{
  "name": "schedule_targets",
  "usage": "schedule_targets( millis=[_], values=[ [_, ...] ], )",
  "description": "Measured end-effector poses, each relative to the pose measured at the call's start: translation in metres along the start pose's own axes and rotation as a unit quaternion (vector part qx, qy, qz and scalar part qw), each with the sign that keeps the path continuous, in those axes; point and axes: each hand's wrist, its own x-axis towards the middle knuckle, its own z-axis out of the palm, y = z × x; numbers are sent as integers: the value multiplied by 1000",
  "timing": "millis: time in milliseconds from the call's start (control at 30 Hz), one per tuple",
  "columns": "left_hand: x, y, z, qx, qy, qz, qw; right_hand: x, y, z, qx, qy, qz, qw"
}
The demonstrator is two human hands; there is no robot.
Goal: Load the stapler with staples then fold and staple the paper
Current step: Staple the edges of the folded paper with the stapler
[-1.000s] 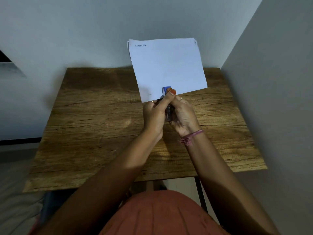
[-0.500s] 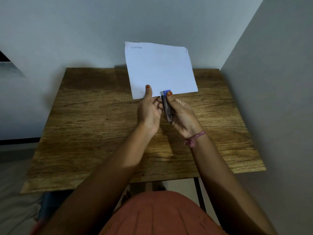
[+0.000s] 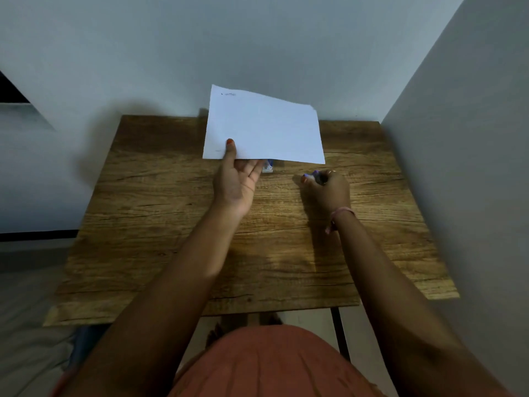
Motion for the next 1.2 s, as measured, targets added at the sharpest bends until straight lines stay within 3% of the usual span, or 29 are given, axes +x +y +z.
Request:
schedule_targets(
  millis=[167, 367, 433, 467, 500, 567, 633, 800, 1200],
  values=[
    [5, 11, -8, -7, 16, -5, 1000, 11, 2, 12, -95, 9, 0, 995],
    [9, 22, -13, 40, 36, -32, 998, 6, -13, 1, -104, 26, -20, 994],
    [11, 28, -15, 79, 21, -48, 995, 1, -25, -9, 5, 52, -37, 998],
    [12, 31, -15, 103, 9, -56, 993, -2, -32, -15, 121, 23, -12, 992],
    [12, 34, -16, 131, -3, -63, 989, -6, -38, -22, 256, -40, 25, 966],
    [13, 40, -18, 199, -26, -80, 976, -9, -41, -37, 448, -174, 118, 869],
    [15, 44, -19, 280, -48, -94, 954, -9, -38, -48, 484, -236, 178, 824],
    [18, 54, -17, 433, -61, -71, 896, -15, -42, -56, 330, -317, 67, 886],
    [7, 60, -34, 452, -80, -53, 887, -22, -48, -53, 347, -291, 46, 891]
  ],
)
